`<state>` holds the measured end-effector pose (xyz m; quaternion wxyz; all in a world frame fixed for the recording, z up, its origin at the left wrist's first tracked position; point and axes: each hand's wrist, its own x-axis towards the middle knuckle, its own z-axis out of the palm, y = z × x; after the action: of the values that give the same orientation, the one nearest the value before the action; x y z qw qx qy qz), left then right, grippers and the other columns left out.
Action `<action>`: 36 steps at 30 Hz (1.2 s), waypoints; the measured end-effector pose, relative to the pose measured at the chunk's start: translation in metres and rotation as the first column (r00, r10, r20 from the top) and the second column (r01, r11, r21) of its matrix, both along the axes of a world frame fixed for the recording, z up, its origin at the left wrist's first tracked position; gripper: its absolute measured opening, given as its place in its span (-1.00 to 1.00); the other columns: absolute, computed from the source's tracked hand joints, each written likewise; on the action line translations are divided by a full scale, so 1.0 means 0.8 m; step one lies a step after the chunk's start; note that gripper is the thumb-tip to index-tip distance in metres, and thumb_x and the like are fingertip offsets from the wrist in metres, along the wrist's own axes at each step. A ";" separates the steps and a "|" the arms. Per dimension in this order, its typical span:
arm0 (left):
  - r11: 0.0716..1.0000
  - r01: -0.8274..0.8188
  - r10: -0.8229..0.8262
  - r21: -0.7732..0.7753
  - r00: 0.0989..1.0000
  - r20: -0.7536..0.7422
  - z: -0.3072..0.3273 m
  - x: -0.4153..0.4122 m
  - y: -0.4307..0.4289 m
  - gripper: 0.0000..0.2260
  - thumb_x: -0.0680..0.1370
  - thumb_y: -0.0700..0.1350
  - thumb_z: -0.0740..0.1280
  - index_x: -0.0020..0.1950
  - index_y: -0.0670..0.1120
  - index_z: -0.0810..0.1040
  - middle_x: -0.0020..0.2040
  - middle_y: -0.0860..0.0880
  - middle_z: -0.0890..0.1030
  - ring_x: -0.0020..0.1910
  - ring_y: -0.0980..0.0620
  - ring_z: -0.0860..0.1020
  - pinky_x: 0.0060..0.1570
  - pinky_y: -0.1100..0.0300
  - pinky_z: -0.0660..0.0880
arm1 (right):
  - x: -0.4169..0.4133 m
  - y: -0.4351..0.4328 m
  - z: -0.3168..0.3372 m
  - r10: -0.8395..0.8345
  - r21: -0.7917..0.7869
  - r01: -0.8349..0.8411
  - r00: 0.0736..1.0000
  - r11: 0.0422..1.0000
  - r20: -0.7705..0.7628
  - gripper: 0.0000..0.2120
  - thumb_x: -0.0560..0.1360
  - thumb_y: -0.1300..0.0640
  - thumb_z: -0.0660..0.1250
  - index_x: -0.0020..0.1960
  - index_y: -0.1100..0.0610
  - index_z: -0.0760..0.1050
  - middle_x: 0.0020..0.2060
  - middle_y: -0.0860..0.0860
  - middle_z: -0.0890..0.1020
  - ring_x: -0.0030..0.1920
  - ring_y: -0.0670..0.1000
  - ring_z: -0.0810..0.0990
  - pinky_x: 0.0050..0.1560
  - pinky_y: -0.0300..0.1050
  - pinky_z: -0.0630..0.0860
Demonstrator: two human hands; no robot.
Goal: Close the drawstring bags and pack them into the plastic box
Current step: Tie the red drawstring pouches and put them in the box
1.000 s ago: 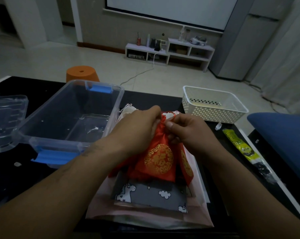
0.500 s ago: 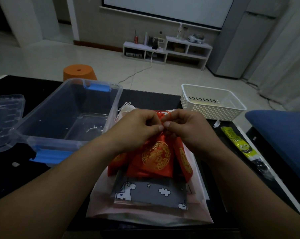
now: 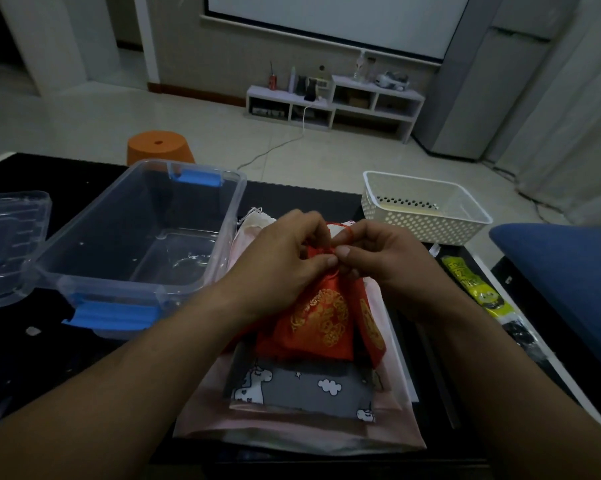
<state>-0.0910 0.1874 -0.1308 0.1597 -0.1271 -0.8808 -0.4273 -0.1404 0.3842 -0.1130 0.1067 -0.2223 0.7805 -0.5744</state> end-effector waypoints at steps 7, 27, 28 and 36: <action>0.999 0.031 -0.031 0.013 0.999 0.045 -0.006 -0.001 -0.001 -0.95 0.61 -0.03 0.43 0.05 0.06 0.66 -0.11 0.13 0.67 -0.08 0.21 0.61 -0.06 0.18 0.55 | 0.002 0.000 -0.004 0.000 -0.001 0.000 0.996 1.000 -0.092 -0.88 0.58 0.32 0.43 0.01 0.12 0.65 -0.17 0.08 0.74 -0.14 0.03 0.71 -0.06 -0.05 0.61; 0.998 -0.037 0.036 -0.041 0.999 -0.022 -0.015 -0.003 0.002 -0.87 0.59 -0.14 0.35 -0.07 0.03 0.67 -0.27 0.09 0.63 -0.24 0.14 0.57 -0.24 0.14 0.45 | 0.019 -0.019 -0.014 -0.115 0.137 0.194 0.889 0.971 -0.444 -0.89 0.53 0.22 0.50 0.01 0.05 0.73 -0.18 -0.15 0.72 -0.13 -0.17 0.69 -0.14 -0.26 0.57; 0.999 -0.025 0.025 -0.042 1.000 -0.004 -0.014 -0.003 0.000 -0.87 0.60 -0.14 0.35 -0.06 0.03 0.67 -0.25 0.09 0.64 -0.21 0.13 0.58 -0.21 0.14 0.47 | 0.020 -0.019 -0.013 -0.117 0.139 0.198 0.887 0.970 -0.447 -0.89 0.54 0.22 0.50 0.02 0.04 0.72 -0.17 -0.15 0.72 -0.12 -0.17 0.69 -0.11 -0.21 0.61; 0.998 0.056 -0.057 0.041 0.998 0.034 -0.008 -0.001 -0.004 -0.88 0.62 -0.09 0.42 -0.09 -0.06 0.57 -0.21 0.03 0.62 -0.16 0.08 0.59 -0.15 0.13 0.53 | 0.019 -0.010 -0.010 -0.175 0.067 0.206 0.933 0.976 -0.315 -0.92 0.53 0.16 0.51 -0.01 0.01 0.71 -0.12 -0.06 0.74 -0.05 -0.06 0.72 0.01 0.06 0.67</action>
<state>-0.0922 0.1841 -0.1368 0.1343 -0.1412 -0.8708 -0.4514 -0.1250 0.3762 -0.1207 -0.0611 -0.2265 0.8330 -0.5011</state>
